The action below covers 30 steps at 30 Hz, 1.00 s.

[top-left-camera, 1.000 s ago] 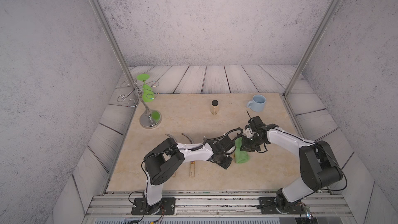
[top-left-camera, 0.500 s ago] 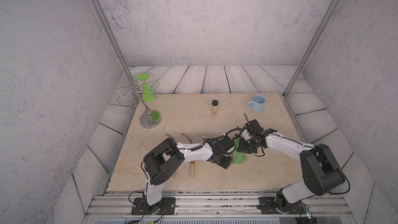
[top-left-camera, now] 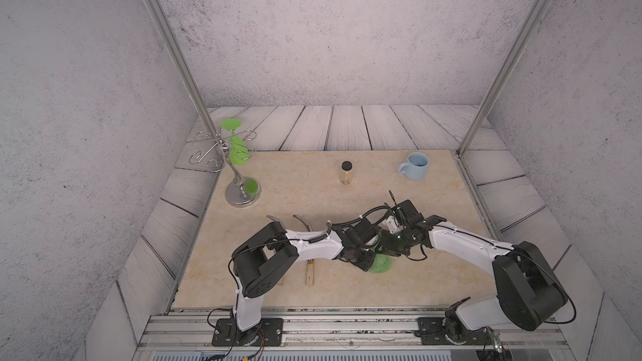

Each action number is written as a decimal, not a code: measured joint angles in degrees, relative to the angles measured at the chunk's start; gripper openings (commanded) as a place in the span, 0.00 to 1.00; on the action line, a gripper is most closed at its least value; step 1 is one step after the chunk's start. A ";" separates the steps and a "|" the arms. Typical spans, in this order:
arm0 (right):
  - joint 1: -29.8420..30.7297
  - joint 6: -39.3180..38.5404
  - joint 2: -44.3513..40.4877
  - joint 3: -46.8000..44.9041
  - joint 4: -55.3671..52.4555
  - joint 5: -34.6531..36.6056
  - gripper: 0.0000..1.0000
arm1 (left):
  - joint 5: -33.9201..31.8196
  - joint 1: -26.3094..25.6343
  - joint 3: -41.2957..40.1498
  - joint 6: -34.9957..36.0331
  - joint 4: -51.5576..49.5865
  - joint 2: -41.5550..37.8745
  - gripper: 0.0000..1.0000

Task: Wipe small sickles with rags
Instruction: Wipe the small sickle.

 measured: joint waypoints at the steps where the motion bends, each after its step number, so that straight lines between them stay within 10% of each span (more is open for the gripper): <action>1: 0.00 0.09 0.13 -0.02 0.11 -0.04 0.09 | 0.07 0.00 0.00 0.00 0.02 0.00 0.00; 30: -6.29 -8.07 12.76 12.68 -11.30 8.28 0.07 | -3.48 0.79 -2.38 -0.28 6.54 -0.28 0.00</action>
